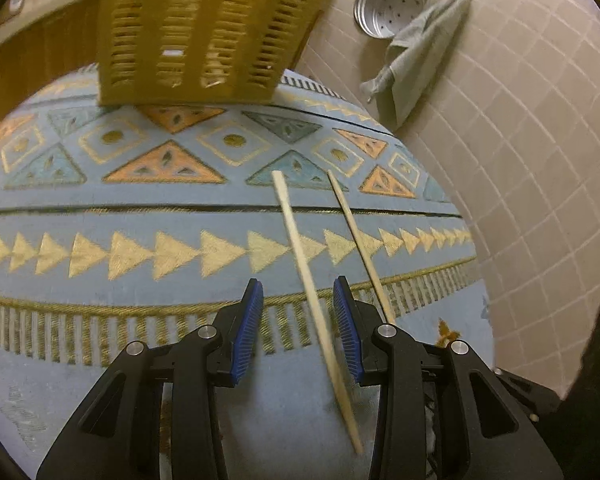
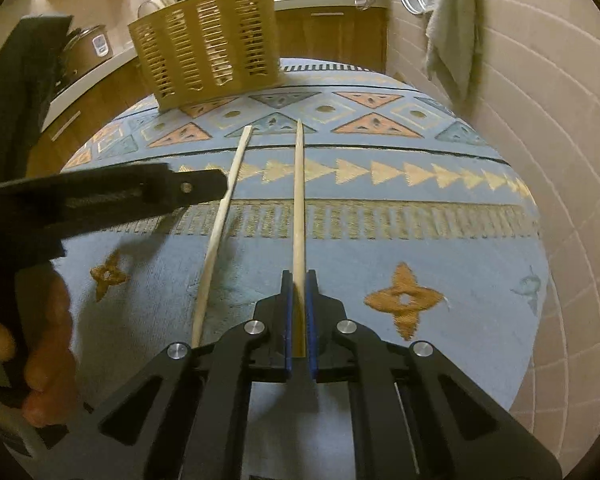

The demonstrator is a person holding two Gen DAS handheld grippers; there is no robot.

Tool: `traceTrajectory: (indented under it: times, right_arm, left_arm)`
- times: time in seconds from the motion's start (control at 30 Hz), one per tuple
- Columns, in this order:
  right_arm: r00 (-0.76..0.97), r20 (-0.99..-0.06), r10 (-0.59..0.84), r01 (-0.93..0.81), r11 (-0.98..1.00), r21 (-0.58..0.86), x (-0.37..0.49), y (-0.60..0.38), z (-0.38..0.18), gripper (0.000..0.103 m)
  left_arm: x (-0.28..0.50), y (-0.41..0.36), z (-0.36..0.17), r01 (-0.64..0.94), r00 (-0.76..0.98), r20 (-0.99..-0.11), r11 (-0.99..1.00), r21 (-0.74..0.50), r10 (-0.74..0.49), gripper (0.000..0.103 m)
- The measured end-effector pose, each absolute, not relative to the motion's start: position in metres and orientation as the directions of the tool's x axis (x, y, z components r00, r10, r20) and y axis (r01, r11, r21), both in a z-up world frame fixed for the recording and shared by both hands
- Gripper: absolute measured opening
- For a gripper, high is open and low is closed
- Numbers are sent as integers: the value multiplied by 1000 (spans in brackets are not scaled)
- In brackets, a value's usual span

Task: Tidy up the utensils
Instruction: 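Lower both grippers and grasp a wooden chopstick with each gripper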

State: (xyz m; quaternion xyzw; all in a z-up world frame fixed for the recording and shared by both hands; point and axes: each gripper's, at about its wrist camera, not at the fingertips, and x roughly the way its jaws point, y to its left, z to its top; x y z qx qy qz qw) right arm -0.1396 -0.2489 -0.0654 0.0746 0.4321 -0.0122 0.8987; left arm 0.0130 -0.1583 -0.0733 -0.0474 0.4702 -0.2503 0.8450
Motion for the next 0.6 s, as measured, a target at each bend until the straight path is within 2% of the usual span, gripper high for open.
traceTrajectory:
  times: [0.1,0.13,0.17,0.2,0.27,0.3,0.33,0.43,0.6]
  right_arm:
    - [629,-775,49,92,986,137,-140,-254,-65,4]
    - [630,-775,54,94,985,145,-140,-256,-64,4]
    - [630,-775,57,96,984,150,-141,-257,-64,4]
    - [628,-775,62,97,983,157,-140,-259,-64,4]
    - [623,-778,76,97,980,173,-139,-262,-65,4]
    - [617,-781,93,94,977,190,-139,-264,-65,4]
    - [615,-782,100,92,976,197,-138,-264,-66,4]
    - [617,-780,107,78,977,196,-138,-262,-63,4]
    - [599,-790,135,64,975,214,-134,-259,-65,4]
  left_arm:
    - [8,-179,-73,400,469,-801,898,-183,-372,35]
    - [6,-185,-72,407,483,-810,904,-128,-332,32]
    - [4,-190,-72,408,500,-816,910,-75,-291,24]
    - [2,-194,-73,407,518,-816,913,-30,-257,23]
    - [2,-193,-73,408,524,-814,913,-18,-250,18]
    - [2,-191,-72,405,526,-814,914,-14,-245,9]
    - [3,-189,-71,409,515,-817,912,-31,-259,5]
    - [6,-175,-69,394,508,-814,916,-71,-282,0]
    - [6,-137,-62,353,502,-806,925,-140,-313,0]
